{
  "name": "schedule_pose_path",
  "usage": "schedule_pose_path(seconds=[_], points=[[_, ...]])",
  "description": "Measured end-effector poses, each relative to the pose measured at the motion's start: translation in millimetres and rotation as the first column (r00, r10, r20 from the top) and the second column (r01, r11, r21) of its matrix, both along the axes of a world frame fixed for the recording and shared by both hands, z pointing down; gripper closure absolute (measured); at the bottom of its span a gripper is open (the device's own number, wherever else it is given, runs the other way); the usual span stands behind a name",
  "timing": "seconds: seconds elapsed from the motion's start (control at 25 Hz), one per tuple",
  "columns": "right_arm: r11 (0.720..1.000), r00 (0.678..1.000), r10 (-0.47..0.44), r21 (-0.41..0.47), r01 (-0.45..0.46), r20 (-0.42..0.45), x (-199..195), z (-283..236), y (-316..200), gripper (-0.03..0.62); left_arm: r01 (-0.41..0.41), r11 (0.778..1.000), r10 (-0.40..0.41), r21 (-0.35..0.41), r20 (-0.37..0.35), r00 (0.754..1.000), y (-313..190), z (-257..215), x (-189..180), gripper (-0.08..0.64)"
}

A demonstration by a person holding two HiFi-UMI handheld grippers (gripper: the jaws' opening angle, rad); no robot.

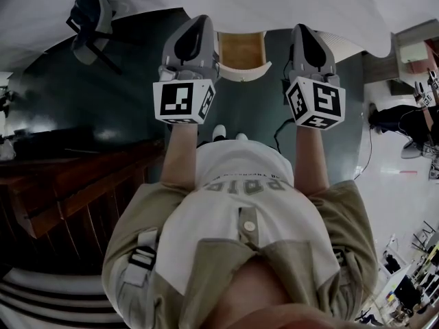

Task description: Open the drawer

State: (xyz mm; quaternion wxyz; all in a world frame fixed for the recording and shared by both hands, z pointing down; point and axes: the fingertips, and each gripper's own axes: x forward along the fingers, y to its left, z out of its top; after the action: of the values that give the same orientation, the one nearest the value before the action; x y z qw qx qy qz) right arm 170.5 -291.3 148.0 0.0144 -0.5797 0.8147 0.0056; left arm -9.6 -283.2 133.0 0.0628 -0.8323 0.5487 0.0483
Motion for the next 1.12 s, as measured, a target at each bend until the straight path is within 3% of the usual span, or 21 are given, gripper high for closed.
schedule_pose_path(seconds=[0.56,0.8,1.12], points=[[0.996,1.000,0.018,0.089,-0.019,0.006,-3,-23,1,0.588,0.020,0.999,-0.020,0.031,0.001,1.000,-1,-11,-11,0.554],[0.993,0.997,0.052,0.114,-0.045,-0.062,-7,-20,2,0.591,0.024,1.000,-0.024,0.020,0.005,1.000,-3,-6,-14,0.554],[0.991,0.997,0.052,0.127,-0.043,-0.063,-8,-23,0,0.591,0.026,1.000,-0.026,0.009,0.007,1.000,-6,-2,-17,0.554]])
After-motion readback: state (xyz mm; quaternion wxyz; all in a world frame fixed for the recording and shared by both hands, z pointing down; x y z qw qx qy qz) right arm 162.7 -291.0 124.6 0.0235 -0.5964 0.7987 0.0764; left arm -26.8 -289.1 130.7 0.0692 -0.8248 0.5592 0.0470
